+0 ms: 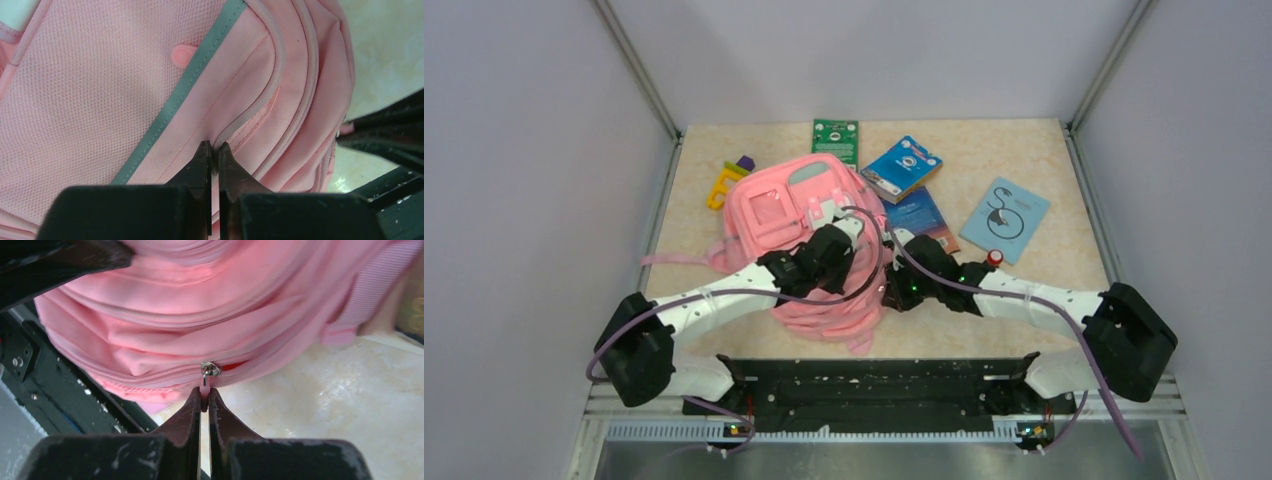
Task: Pack the student bag
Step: Unzip the student bag at the center of the board.
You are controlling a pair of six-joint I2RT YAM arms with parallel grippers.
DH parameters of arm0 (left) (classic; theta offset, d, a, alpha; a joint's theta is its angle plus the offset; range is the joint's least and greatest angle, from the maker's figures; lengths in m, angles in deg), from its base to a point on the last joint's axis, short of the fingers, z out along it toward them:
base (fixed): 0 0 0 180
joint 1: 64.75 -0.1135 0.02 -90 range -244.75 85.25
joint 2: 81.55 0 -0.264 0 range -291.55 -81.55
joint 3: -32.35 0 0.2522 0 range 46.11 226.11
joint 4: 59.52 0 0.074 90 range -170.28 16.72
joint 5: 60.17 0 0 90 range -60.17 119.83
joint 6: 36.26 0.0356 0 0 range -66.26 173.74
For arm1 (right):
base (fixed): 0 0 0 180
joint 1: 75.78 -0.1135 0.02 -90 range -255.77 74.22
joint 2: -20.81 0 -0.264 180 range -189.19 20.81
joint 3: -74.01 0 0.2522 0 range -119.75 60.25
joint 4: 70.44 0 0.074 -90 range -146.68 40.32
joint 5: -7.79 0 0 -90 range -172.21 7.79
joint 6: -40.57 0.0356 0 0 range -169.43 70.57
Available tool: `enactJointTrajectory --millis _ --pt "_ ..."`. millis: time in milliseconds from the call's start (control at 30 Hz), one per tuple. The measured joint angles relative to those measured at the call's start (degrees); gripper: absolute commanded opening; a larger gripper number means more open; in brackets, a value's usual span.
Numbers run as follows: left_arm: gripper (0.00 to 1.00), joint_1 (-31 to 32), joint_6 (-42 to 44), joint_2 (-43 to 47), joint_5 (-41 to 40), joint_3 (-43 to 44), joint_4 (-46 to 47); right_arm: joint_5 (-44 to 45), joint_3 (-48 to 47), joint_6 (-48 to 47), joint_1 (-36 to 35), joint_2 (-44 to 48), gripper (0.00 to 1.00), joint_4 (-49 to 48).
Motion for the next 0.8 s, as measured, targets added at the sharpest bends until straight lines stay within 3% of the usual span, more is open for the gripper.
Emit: enactJointTrajectory --millis 200,800 --pt "0.0 0.0 -2.9 -3.4 0.4 2.6 1.3 -0.9 0.0 0.0 -3.4 0.1 0.0 -0.1" --pt "0.0 -4.4 -12.8 -5.0 4.0 4.2 6.5 -1.0 1.6 3.7 -4.7 4.3 0.0 -2.3"
